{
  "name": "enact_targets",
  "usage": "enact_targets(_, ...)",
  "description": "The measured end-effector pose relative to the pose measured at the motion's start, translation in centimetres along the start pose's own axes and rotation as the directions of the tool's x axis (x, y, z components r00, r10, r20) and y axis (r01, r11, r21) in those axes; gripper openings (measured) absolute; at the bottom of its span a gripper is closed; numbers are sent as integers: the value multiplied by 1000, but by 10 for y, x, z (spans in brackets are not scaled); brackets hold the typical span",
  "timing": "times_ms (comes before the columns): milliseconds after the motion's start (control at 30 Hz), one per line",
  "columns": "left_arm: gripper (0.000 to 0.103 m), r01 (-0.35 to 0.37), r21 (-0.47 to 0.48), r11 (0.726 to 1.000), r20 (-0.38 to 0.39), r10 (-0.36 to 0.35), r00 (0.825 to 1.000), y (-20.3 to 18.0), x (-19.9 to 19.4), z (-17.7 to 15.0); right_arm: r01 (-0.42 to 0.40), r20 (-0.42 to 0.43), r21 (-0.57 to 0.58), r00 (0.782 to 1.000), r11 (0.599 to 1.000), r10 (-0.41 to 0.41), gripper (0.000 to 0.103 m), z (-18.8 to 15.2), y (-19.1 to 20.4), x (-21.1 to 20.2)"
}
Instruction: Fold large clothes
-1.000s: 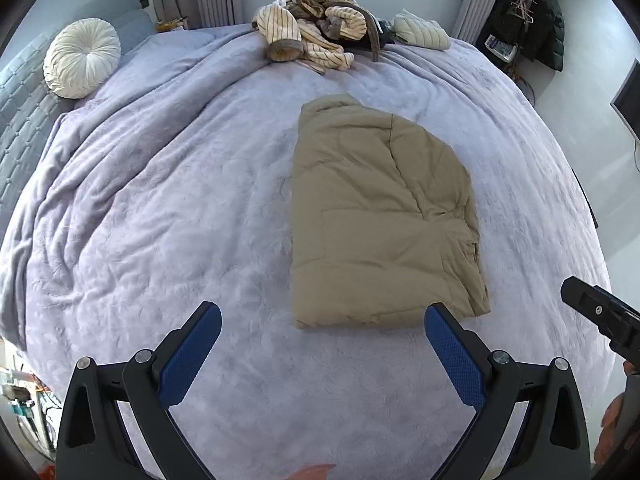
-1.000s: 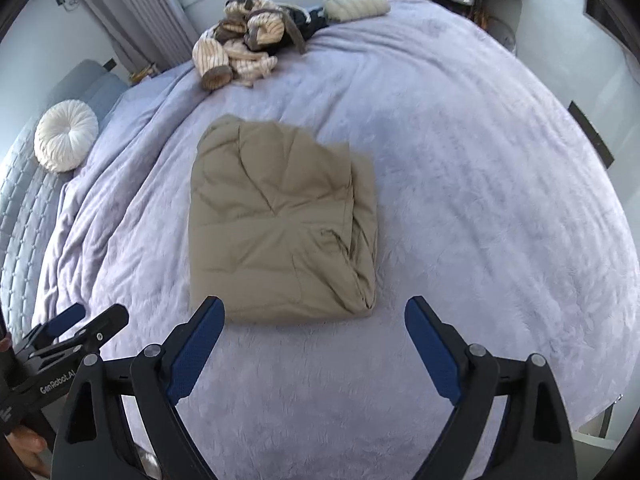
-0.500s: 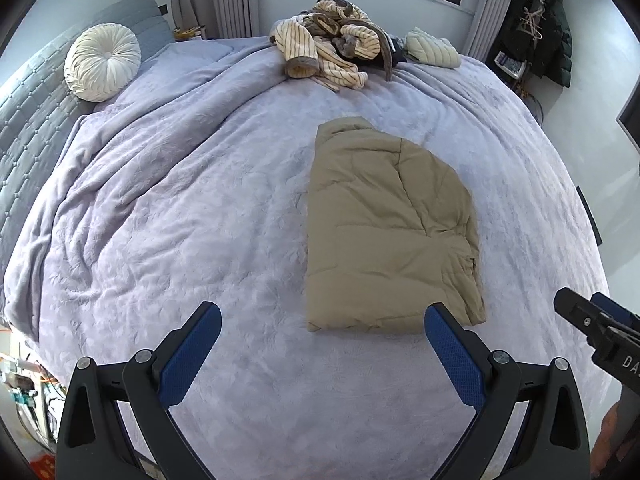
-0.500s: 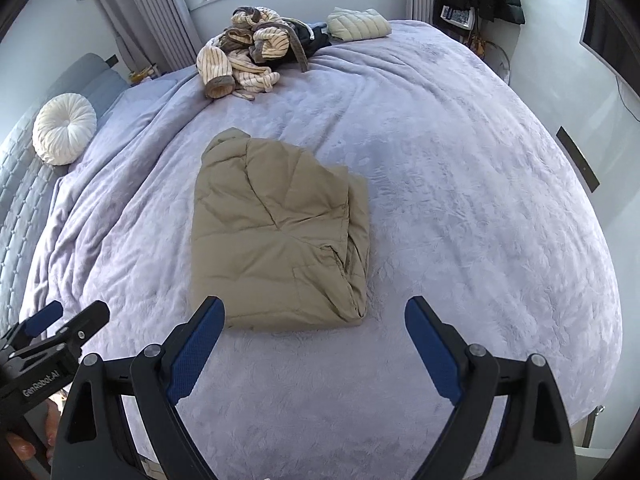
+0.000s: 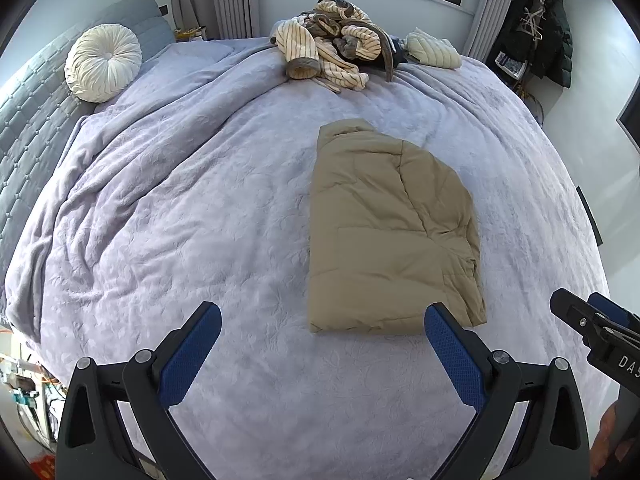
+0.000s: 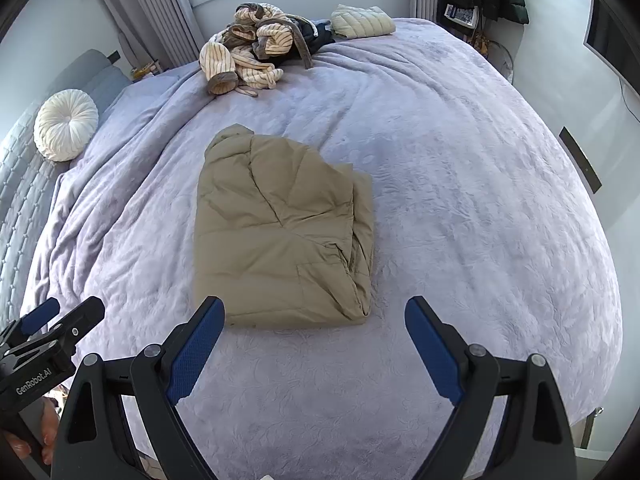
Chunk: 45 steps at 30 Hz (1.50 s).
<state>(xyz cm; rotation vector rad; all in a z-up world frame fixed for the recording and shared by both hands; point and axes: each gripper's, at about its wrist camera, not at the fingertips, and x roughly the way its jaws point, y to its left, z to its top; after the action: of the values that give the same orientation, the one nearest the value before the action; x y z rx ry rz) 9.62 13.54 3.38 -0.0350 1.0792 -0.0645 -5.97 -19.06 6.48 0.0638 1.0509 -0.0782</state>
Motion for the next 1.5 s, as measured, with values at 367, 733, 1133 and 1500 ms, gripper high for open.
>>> enact_targets(367,102,0,12,1000,0,0,1000,-2,4,5,3,0,-2,1000,1000,-3,93,0,1,0)
enact_targets(733,102,2,13,1000,-2,-2,1000,-2,5,7,5,-1,-2,1000,1000,-5,93,1,1,0)
enact_targets(1133,102,3,23,1000,-3,-3,1000,-4,8,11,3,-3,-6,1000,1000,-3,93,3,0,1)
enact_targets(1500,102,-4,40,999,-2,5,1000,-4,14,13,4,-3,-4,1000,1000,-4,93,2,1,0)
